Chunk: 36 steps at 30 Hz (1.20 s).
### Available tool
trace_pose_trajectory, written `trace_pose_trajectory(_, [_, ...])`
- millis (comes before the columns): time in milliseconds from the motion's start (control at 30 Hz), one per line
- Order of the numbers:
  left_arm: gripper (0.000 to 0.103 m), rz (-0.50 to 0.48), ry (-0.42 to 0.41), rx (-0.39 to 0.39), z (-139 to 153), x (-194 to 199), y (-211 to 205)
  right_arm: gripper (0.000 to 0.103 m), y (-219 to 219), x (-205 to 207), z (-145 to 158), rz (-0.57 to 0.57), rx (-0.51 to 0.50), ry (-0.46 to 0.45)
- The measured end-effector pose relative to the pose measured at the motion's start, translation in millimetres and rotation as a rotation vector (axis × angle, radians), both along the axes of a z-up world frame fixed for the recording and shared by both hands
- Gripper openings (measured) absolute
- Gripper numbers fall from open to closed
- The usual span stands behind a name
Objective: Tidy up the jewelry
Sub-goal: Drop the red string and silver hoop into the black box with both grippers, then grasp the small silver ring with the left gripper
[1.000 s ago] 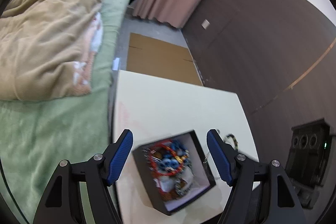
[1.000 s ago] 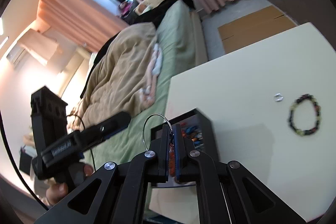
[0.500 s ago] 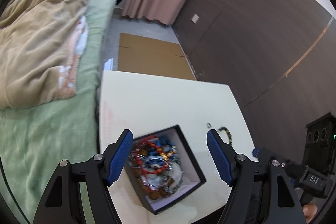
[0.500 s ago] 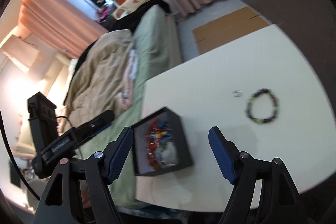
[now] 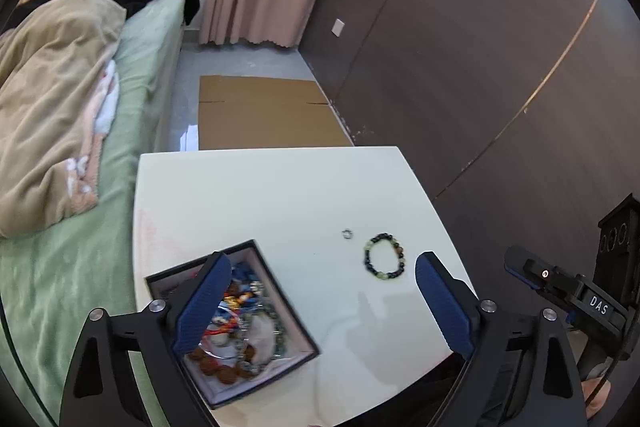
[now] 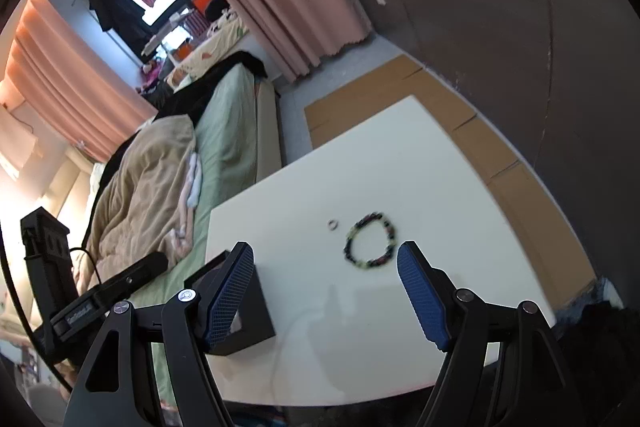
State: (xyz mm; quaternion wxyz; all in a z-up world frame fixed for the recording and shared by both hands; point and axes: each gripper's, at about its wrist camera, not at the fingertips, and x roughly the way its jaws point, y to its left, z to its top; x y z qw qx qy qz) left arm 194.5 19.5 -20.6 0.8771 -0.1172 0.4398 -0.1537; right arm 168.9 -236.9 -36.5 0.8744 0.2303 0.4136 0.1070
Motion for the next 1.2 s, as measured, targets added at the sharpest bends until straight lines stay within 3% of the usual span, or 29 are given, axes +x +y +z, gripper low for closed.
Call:
trace_pose_trajectory(100, [0.094, -0.015, 0.008, 0.01, -1, 1, -14, 0.076, -9, 0, 0, 0.005, 0.014, -0.009])
trace_pose_trajectory(200, [0.094, -0.022, 0.02, 0.017, -4, 3, -26, 0.087, -21, 2, -8, -0.013, 0.014, 0.012])
trace_pose_trajectory(467, [0.094, -0.022, 0.044, 0.065, -12, 12, -51, 0.088, -60, 14, -39, -0.038, 0.083, 0.091])
trace_pose_trajectory(633, [0.094, -0.034, 0.061, 0.076, -16, 24, -65, 0.088, -74, 17, -44, -0.078, 0.082, 0.074])
trace_pose_trajectory(733, [0.092, -0.05, 0.083, 0.091, -22, 34, -77, 0.088, -79, 23, -51, -0.08, 0.132, 0.078])
trace_pose_trajectory(900, [0.074, -0.071, 0.141, 0.121, -39, 55, -96, 0.082, -85, 35, -70, -0.083, 0.148, 0.123])
trace_pose_trajectory(1200, [0.051, -0.079, 0.216, 0.204, -73, 89, -120, 0.068, -88, 56, -98, -0.062, 0.164, 0.194])
